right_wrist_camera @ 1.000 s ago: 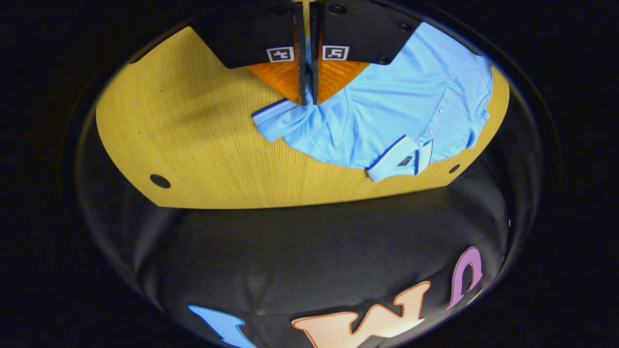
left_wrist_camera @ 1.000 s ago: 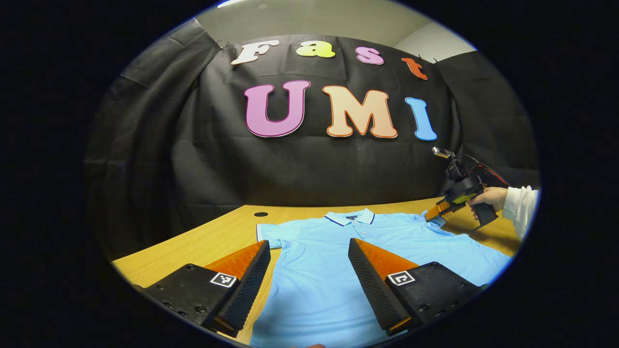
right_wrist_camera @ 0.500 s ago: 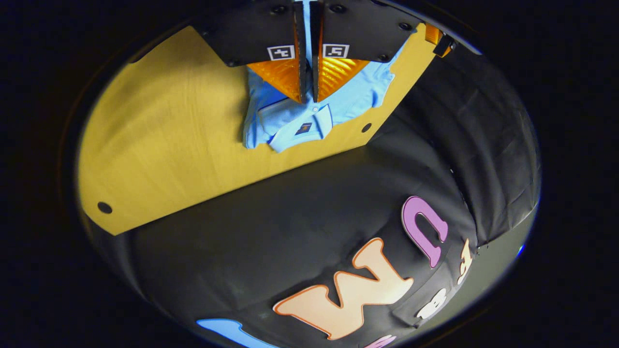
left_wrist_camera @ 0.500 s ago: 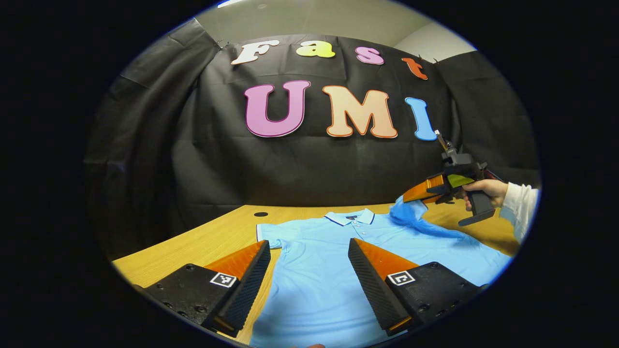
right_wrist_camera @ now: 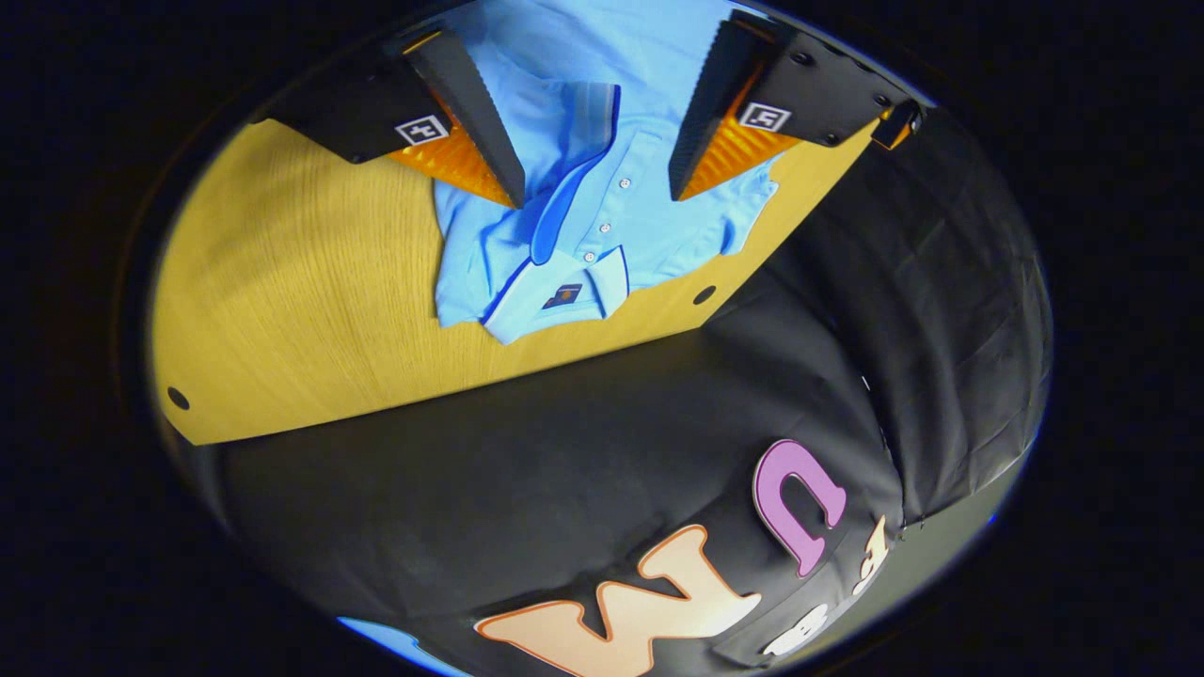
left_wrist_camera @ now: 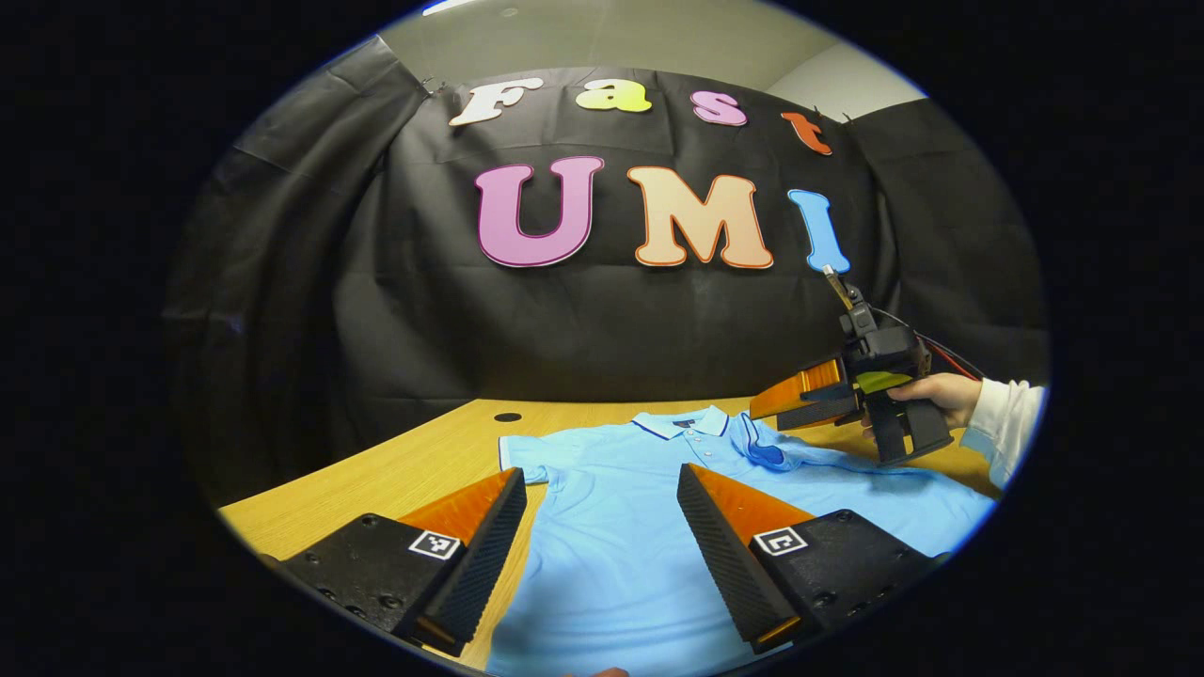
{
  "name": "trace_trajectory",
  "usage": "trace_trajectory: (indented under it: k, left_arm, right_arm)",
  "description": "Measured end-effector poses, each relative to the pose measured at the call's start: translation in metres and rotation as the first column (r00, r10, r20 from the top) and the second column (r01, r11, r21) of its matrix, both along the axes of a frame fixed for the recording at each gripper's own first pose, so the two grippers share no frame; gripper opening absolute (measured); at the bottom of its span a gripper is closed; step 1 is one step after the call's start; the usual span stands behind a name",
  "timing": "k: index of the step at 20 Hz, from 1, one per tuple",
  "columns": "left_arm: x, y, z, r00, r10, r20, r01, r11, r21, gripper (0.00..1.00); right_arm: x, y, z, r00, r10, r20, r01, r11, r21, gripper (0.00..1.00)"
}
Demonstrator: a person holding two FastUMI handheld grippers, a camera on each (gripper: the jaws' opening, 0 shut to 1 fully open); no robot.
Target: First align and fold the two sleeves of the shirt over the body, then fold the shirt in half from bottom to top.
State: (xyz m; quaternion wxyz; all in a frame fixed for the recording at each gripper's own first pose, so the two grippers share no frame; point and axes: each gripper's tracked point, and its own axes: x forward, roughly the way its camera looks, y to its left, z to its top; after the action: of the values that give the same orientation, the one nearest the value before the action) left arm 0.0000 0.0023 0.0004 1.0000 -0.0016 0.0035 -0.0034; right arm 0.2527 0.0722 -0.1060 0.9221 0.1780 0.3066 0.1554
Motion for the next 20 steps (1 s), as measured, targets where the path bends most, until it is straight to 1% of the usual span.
trace_trajectory:
  k: [2,4,6,7,9,10,12,14,16,18,19,20]
  left_arm:
    - [0.000,0.001,0.000,1.000,-0.002,0.003,0.002,1.000,-0.007,0.96]
    - [0.002,0.000,0.001,1.000,-0.019,0.006,0.019,1.000,-0.015,0.96]
    - [0.008,0.015,-0.002,1.000,0.011,-0.007,-0.011,1.000,-0.021,0.96]
    - [0.011,0.024,-0.003,0.999,0.030,-0.016,-0.030,0.999,-0.020,0.96]
    - [0.019,0.036,-0.002,0.998,0.039,-0.040,-0.040,0.999,-0.022,0.96]
    - [0.024,0.041,0.000,0.998,0.030,-0.054,-0.031,0.999,-0.030,0.96]
    - [0.040,0.052,0.000,0.994,0.009,-0.106,-0.014,0.999,-0.048,0.96]
    - [0.061,0.064,-0.002,0.985,-0.012,-0.171,-0.002,0.997,-0.082,0.96]
    - [0.084,0.072,-0.008,0.968,-0.045,-0.245,0.014,0.992,-0.127,0.96]
    - [0.110,0.077,-0.022,0.942,-0.078,-0.325,0.024,0.986,-0.167,0.94]
    - [0.121,0.083,-0.027,0.932,-0.081,-0.354,0.021,0.985,-0.172,0.95]
    - [0.135,0.088,-0.031,0.926,-0.074,-0.371,0.013,0.986,-0.165,0.94]
  right_arm:
    - [-0.007,-0.001,0.008,1.000,0.012,0.025,-0.011,1.000,-0.024,0.98]
    - [-0.021,-0.001,0.025,0.998,0.020,0.065,-0.019,1.000,-0.015,0.98]
    - [-0.041,0.000,0.043,0.994,0.023,0.108,-0.024,1.000,0.002,0.98]
    - [-0.054,-0.003,0.051,0.990,0.026,0.141,-0.025,1.000,-0.010,0.98]
    - [-0.078,-0.017,0.062,0.977,0.031,0.209,-0.012,0.996,-0.092,0.98]
    - [-0.089,-0.023,0.068,0.969,0.034,0.247,-0.003,0.992,-0.125,0.98]
    - [-0.114,-0.030,0.077,0.953,0.020,0.301,0.022,0.991,-0.134,0.98]
    - [-0.136,-0.038,0.084,0.942,-0.018,0.334,0.056,0.993,-0.103,0.98]
    - [-0.153,-0.052,0.086,0.933,-0.063,0.355,0.097,0.992,-0.079,0.98]
    - [-0.164,-0.067,0.087,0.919,-0.090,0.384,0.138,0.985,-0.100,0.97]
    - [-0.167,-0.074,0.089,0.910,-0.105,0.402,0.162,0.980,-0.112,0.97]
    - [-0.169,-0.078,0.092,0.909,-0.102,0.403,0.165,0.978,-0.124,0.97]
